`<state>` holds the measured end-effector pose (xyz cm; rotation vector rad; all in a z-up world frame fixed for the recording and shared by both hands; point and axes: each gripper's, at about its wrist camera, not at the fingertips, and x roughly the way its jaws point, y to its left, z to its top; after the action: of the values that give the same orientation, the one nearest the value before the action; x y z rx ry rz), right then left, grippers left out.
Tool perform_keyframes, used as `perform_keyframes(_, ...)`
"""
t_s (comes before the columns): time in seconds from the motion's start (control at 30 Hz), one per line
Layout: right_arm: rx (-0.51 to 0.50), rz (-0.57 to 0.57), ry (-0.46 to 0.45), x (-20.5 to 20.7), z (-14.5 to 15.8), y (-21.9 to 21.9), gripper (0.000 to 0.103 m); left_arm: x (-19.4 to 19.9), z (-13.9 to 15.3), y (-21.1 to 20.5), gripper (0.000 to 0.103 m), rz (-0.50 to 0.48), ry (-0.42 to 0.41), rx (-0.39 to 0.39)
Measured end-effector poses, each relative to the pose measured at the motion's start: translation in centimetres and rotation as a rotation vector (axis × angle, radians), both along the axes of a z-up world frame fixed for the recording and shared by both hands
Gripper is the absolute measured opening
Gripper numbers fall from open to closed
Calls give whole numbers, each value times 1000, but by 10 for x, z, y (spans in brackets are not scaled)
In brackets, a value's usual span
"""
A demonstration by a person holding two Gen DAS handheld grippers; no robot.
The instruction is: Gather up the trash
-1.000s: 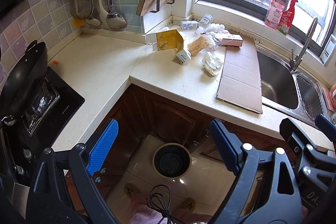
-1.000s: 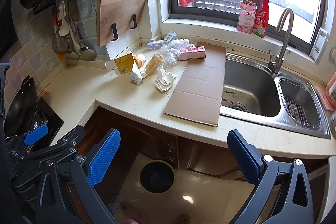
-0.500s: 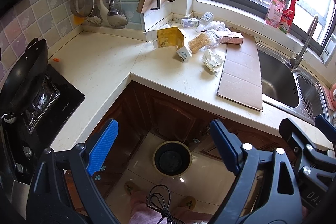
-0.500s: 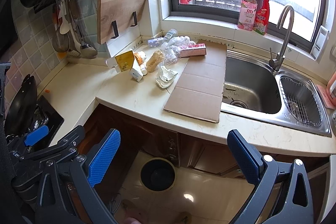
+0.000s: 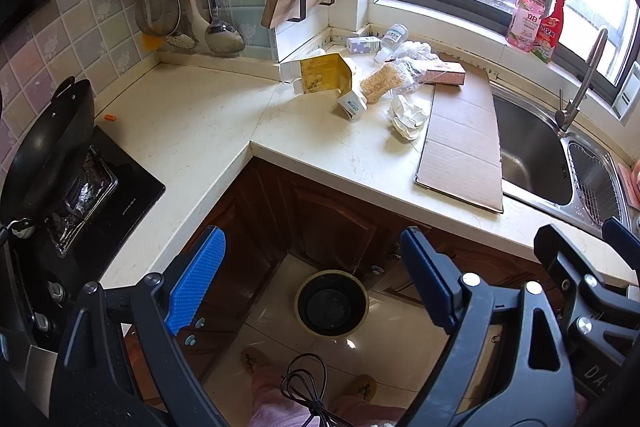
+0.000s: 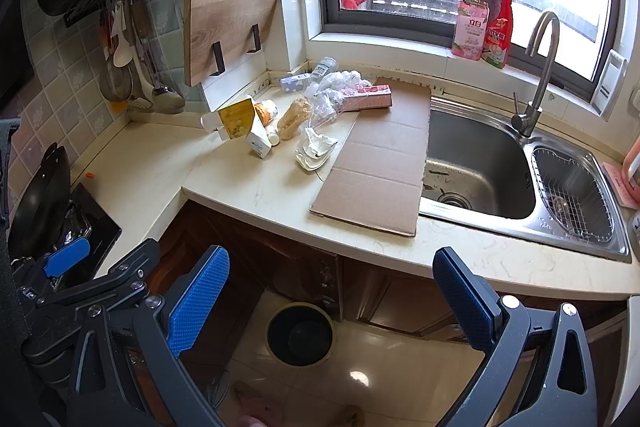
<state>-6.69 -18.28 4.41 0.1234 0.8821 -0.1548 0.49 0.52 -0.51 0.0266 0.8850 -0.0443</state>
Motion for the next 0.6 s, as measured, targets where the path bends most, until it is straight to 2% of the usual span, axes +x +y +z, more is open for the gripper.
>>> perform_keyframes(0.33, 9, 25, 6, 4, 1, -2, 103, 0, 2, 1, 88, 16, -10, 16)
perform_keyframes(0.6, 26, 80, 0, 8, -1, -19, 103, -15, 5, -20, 88, 57, -28, 32)
